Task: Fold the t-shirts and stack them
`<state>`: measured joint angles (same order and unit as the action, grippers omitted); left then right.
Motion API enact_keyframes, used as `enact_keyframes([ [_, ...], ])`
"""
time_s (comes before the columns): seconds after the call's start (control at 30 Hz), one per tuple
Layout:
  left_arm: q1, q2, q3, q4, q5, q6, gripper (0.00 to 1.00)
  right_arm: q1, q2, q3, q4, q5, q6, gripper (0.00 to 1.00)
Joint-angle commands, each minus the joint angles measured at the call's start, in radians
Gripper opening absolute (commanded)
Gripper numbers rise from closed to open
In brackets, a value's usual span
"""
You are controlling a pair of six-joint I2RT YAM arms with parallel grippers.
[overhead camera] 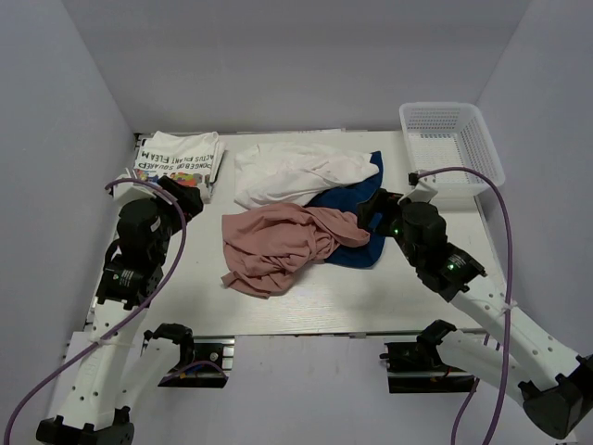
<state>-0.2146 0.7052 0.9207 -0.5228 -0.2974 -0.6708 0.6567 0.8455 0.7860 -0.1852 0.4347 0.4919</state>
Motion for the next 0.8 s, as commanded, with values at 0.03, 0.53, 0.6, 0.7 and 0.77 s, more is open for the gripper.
enact_keyframes([
  [0.03, -0.006, -0.001, -0.012, 0.012, 0.024, -0.007, 1.0, 0.0, -0.043, -0.05, 0.021, 0.029, 0.008, 0.9],
  [0.53, -0.006, 0.08, -0.103, 0.141, 0.181, 0.031, 1.0, 0.041, 0.244, 0.036, 0.014, -0.23, -0.306, 0.9],
  [0.6, -0.006, 0.115, -0.083, 0.132, 0.181, 0.04, 1.0, 0.069, 0.389, 0.119, 0.003, -0.287, -0.343, 0.9],
  [0.7, -0.006, 0.135, -0.072, 0.122, 0.181, 0.04, 1.0, 0.138, 0.526, 0.154, 0.065, -0.321, -0.374, 0.9],
  [0.77, -0.006, 0.135, -0.082, 0.132, 0.196, 0.053, 1.0, 0.187, 0.579, 0.214, 0.072, -0.344, -0.377, 0.9],
])
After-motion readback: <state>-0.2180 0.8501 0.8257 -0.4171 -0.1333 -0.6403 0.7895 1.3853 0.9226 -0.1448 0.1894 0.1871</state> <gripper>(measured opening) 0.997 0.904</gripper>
